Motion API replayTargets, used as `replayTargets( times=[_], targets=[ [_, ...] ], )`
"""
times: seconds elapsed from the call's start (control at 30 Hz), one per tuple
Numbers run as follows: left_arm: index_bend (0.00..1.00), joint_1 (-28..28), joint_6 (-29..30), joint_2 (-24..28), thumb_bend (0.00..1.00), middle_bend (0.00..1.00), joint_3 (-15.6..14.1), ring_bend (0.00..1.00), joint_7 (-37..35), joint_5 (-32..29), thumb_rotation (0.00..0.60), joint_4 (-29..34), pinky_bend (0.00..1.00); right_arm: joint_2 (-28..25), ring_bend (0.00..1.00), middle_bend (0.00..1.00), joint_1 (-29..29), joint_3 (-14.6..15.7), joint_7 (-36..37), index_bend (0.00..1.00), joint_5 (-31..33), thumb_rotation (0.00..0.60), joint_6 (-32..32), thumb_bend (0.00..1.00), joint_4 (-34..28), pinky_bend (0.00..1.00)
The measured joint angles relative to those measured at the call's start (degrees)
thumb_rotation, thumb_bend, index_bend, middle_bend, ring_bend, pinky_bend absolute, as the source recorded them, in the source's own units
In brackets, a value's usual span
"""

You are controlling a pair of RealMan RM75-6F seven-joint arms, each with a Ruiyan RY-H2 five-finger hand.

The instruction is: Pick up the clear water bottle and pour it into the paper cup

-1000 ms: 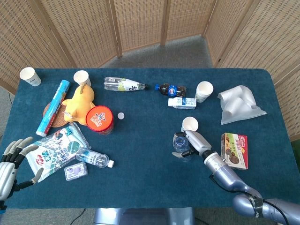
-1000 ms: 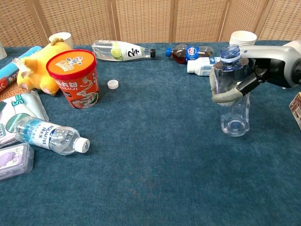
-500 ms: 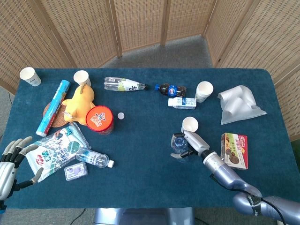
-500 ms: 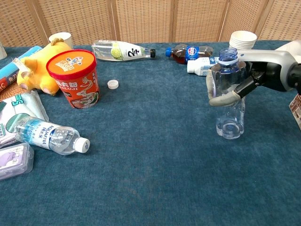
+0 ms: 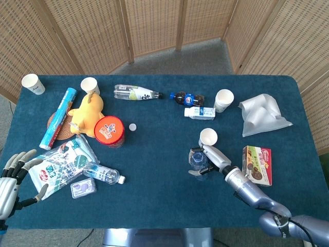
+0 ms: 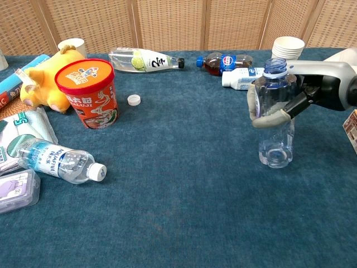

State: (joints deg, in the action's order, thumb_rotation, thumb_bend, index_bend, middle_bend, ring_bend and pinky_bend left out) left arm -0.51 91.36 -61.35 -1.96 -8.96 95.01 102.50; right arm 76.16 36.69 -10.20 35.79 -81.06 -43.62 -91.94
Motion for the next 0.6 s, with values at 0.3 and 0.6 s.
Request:
replayTargets(
  times=[0.3,0.6],
  targets=[
    [0.21,0.1,0.2,0.1,0.39,0.12,0.1,0.00,-0.1,0.0,0.445,-0.1,0.00,0.6,0.41,0.58,0.5,1.4,2.3,0.55,-1.9,0.600,-1.5,0.25,1.4,0.28],
    [0.21,0.1,0.1,0.1,0.38,0.12,0.2,0.00,-0.3,-0.2,0.445,-0.2,0.00,1.6,0.39,0.57,1.0,2.3,3.5,0.55,-2.3,0.600,-2.4,0.26,3.0,0.27]
  ],
)
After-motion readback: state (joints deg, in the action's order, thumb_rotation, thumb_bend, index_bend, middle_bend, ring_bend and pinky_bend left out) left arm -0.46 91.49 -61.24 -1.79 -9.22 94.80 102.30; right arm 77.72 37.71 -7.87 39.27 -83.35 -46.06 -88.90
